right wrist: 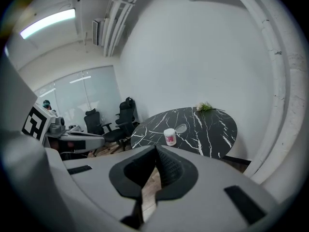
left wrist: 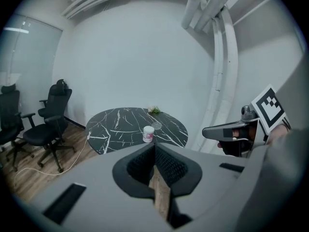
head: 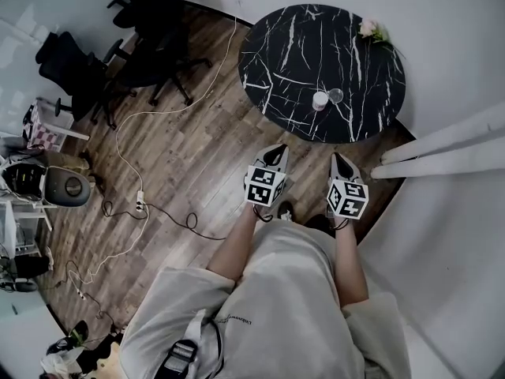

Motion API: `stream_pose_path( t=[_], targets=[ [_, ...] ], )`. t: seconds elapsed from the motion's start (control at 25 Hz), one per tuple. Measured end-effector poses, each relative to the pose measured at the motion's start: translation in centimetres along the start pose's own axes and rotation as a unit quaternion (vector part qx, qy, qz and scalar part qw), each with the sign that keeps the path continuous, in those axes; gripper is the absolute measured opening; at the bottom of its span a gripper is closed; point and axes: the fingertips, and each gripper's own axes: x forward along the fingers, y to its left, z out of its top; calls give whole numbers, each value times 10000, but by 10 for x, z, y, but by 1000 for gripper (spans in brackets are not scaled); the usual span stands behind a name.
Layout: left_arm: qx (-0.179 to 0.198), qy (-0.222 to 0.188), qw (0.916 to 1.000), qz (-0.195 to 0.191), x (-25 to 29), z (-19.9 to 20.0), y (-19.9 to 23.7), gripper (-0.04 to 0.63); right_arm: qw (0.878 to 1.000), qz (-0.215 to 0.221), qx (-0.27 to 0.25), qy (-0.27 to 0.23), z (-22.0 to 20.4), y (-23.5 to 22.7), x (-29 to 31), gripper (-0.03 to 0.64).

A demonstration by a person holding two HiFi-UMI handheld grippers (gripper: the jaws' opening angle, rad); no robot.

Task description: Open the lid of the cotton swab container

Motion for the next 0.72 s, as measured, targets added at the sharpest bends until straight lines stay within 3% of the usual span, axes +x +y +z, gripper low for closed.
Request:
stream_pose_path(
  t=[0.72],
  targets=[
    [37, -119, 9999, -28, 1, 11, 0, 21, 9999, 12, -108, 31, 4, -2, -1, 35]
  ],
)
